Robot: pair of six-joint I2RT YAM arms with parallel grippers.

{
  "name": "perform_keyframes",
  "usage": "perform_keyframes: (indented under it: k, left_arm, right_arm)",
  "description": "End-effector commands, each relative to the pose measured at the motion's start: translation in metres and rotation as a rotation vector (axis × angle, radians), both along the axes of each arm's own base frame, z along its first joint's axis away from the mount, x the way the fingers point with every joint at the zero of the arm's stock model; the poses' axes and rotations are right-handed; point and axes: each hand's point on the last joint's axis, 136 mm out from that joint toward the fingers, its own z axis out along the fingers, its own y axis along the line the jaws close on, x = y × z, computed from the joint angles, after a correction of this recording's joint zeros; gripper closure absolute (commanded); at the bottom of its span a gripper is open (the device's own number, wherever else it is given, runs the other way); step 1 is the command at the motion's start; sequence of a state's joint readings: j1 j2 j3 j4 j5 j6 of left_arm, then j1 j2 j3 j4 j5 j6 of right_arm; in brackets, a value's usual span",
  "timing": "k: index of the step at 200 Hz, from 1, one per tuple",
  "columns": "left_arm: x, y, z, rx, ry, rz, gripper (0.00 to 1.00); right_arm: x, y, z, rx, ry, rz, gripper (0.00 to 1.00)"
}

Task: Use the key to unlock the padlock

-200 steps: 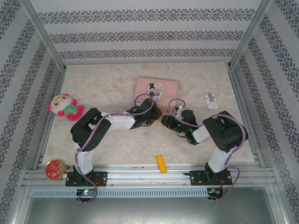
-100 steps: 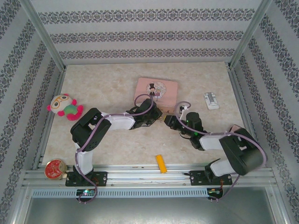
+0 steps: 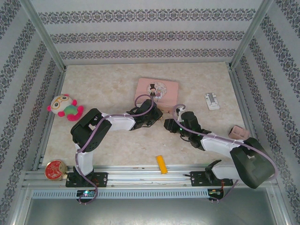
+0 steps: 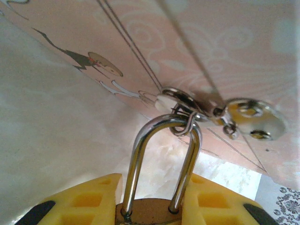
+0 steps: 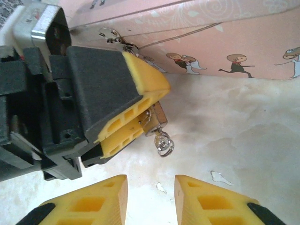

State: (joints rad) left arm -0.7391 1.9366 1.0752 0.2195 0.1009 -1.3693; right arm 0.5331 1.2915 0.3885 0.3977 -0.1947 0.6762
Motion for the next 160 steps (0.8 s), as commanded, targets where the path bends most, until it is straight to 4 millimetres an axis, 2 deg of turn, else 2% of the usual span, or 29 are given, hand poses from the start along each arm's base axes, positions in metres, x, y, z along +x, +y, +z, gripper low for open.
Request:
perform_keyframes:
  k: [1,61,160]
  left_arm:
    - [-0.019,-0.016,-0.002,-0.098,0.082,-0.074,1.0]
    - [-0.024,-0.017,0.0,-0.118,0.089,-0.099,1.0]
    - [-0.024,-0.019,0.002,-0.128,0.087,-0.113,1.0]
  right_arm:
    - [0.008,0.004,0.003,-0.032,-0.017,0.014,0.68]
    - [0.031,0.014,-0.002,0.024,0.01,0.057,0.71]
    - [0.038,0.018,-0.011,0.062,0.028,0.069,0.74]
